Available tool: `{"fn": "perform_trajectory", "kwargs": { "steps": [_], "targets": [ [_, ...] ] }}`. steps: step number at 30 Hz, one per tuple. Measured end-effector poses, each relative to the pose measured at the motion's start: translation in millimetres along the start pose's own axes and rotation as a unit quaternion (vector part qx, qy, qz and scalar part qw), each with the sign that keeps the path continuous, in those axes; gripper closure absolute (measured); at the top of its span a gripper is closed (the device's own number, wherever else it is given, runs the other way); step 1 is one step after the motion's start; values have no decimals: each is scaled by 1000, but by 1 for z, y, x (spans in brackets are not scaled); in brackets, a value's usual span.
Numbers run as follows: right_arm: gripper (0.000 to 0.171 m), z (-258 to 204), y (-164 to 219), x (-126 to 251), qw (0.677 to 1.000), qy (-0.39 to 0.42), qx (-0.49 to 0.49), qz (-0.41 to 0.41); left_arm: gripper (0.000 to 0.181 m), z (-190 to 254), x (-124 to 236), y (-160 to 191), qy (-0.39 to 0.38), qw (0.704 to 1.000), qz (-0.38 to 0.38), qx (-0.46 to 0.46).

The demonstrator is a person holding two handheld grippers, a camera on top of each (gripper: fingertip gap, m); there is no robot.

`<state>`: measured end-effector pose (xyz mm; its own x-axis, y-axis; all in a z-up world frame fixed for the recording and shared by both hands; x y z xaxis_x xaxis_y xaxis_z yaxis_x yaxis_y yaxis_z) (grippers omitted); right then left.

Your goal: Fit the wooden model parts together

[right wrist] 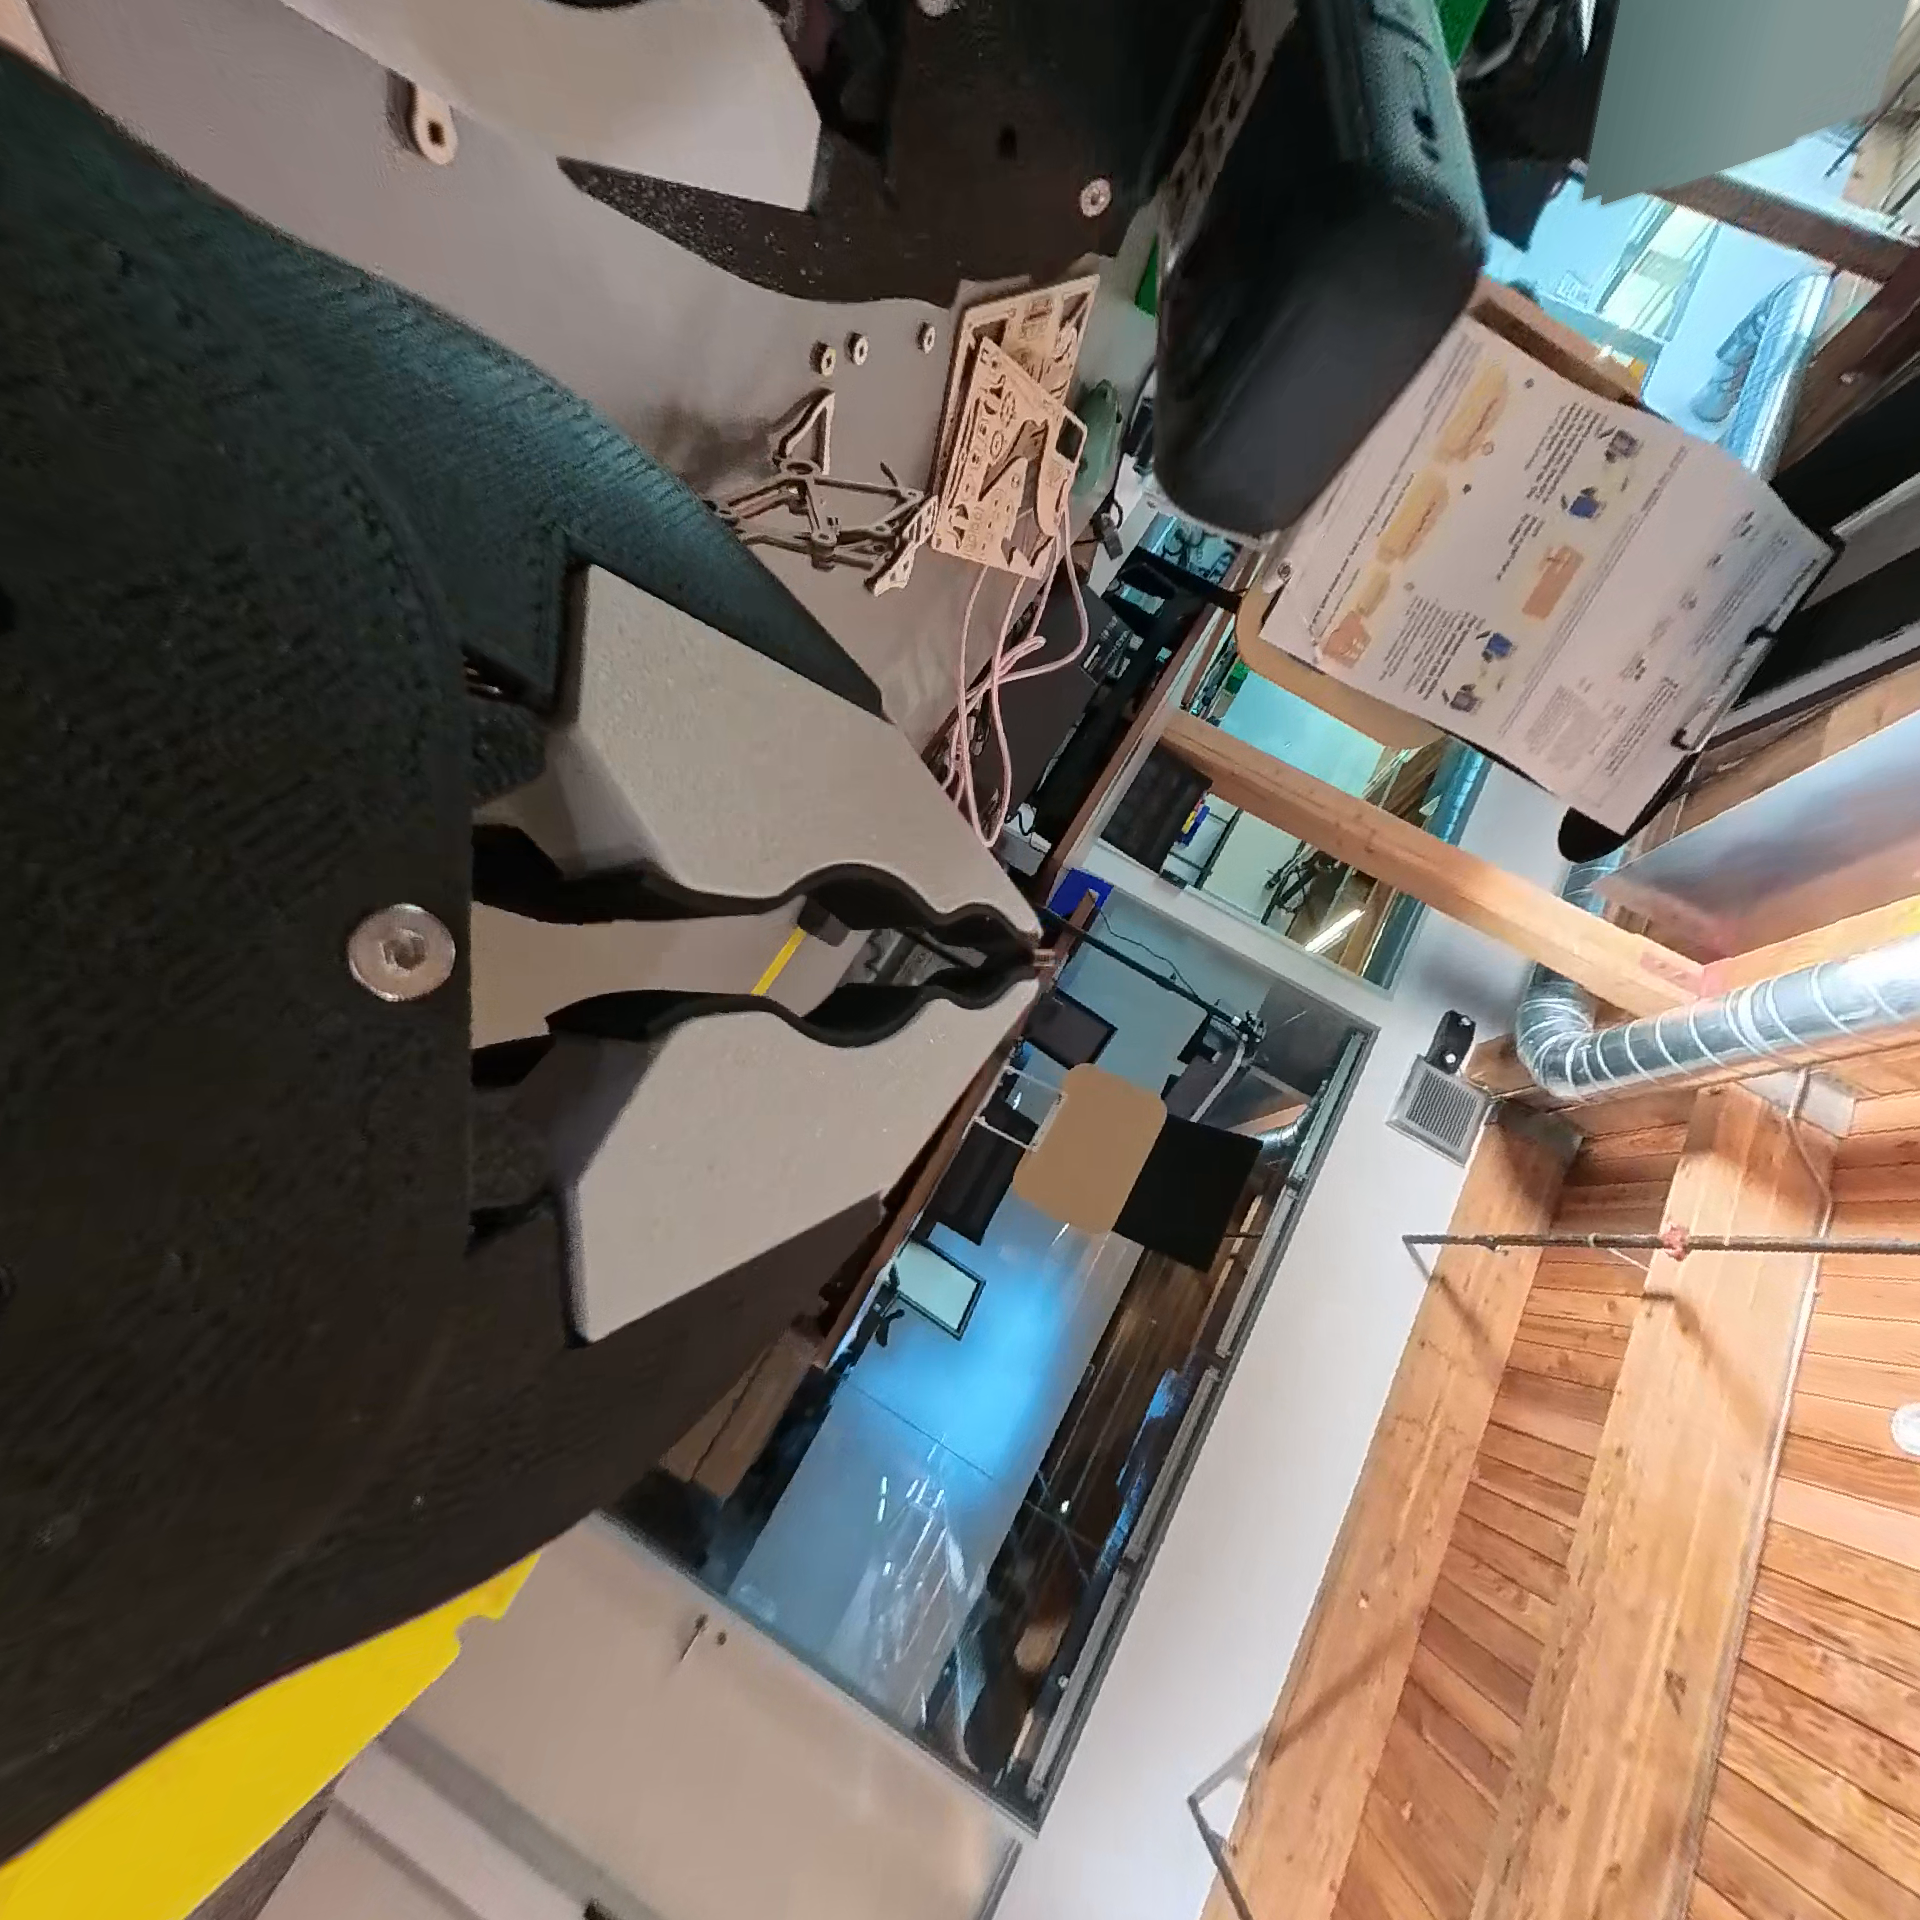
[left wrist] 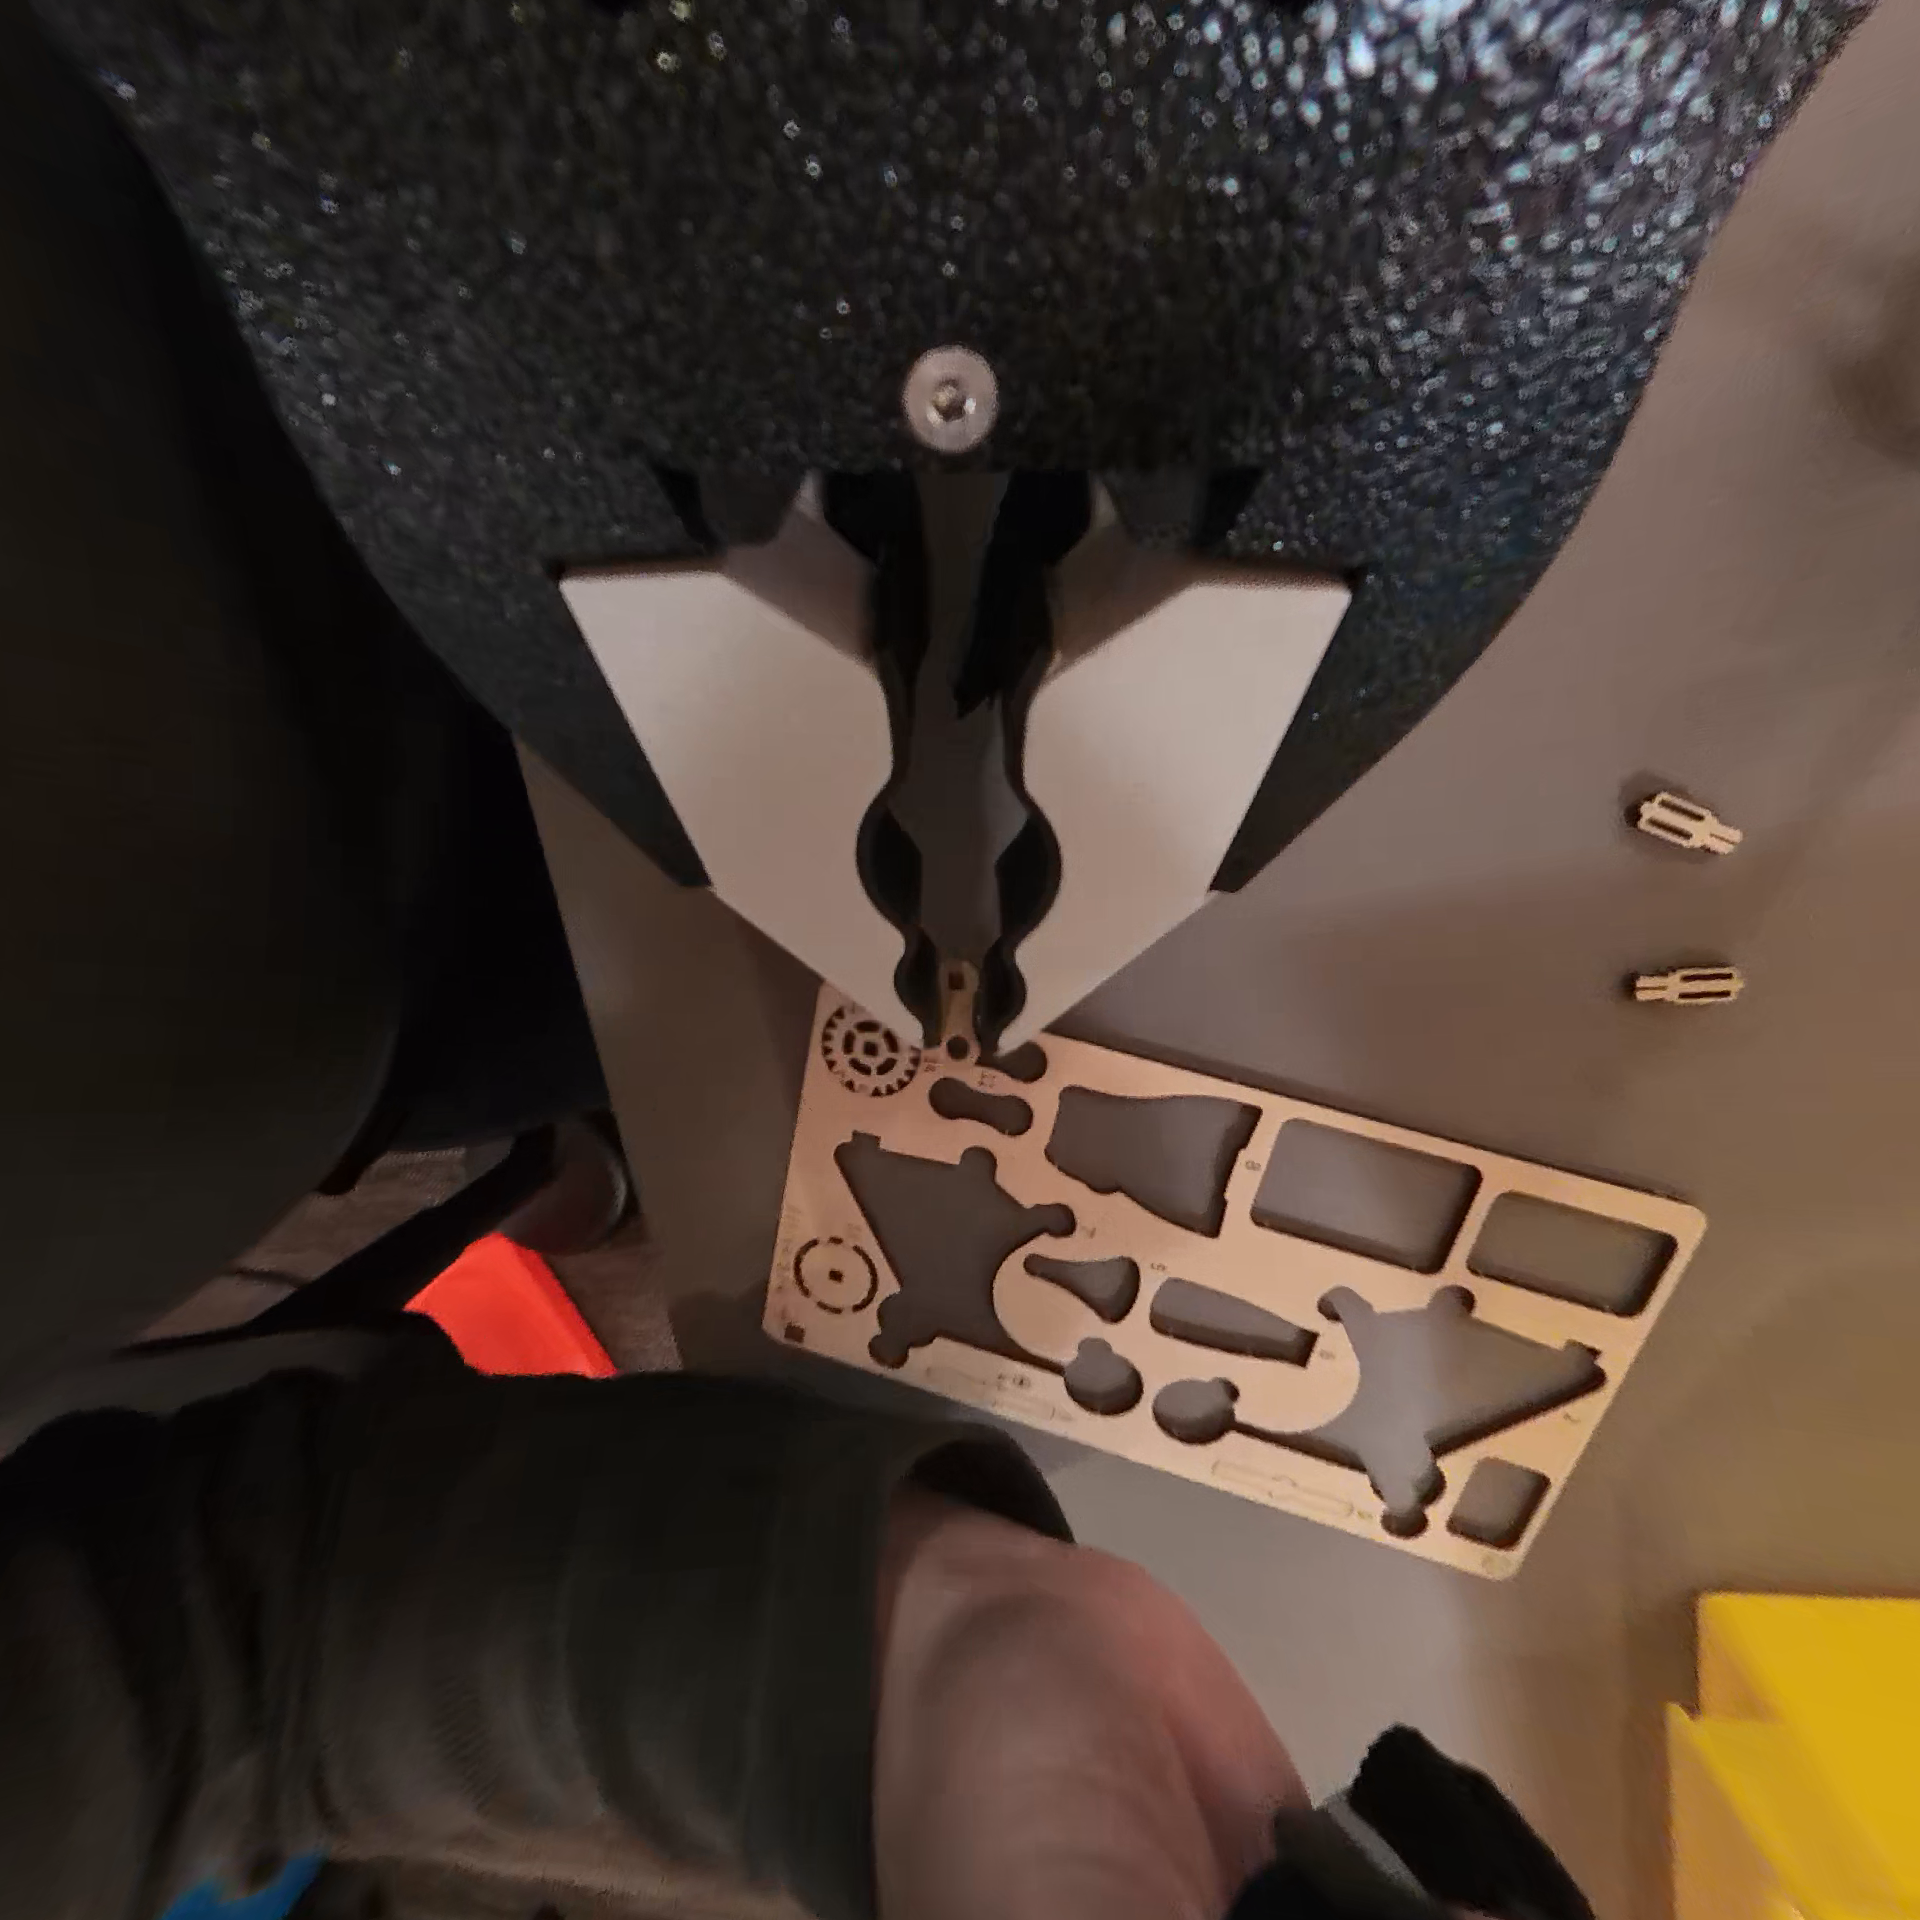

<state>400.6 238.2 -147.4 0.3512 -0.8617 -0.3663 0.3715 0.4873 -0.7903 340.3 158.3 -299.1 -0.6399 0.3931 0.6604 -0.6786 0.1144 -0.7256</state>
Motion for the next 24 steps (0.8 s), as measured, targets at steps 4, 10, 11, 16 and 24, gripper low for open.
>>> {"fn": "perform_trajectory", "kwargs": {
  "steps": [4,10,11,16,24],
  "targets": [
    [171,4,3,0,1000,4,-22,-1,175,1,-1,2,2,1000,-10,-4],
    [171,2,6,-1,1000,4,-14,-8,175,4,3,9,-7,999,-26,-20],
    [171,2,7,-1,1000,2,-15,-9,175,4,3,9,-2,1000,-26,-17],
    [170,2,5,0,1000,4,-10,-7,172,6,3,10,21,999,-29,3],
    [171,3,5,-1,1000,-1,-16,-6,159,3,8,12,-3,999,-42,-1]
  ]
}}
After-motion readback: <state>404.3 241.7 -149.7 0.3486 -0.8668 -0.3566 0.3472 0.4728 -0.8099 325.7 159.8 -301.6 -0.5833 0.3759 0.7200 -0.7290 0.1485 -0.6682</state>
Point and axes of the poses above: each gripper's, where its closed fingertips meet, x back along the fingers, y out of its underside, z = x × y across the jaws, the point moved 2 cm from there along x, back along the fingers
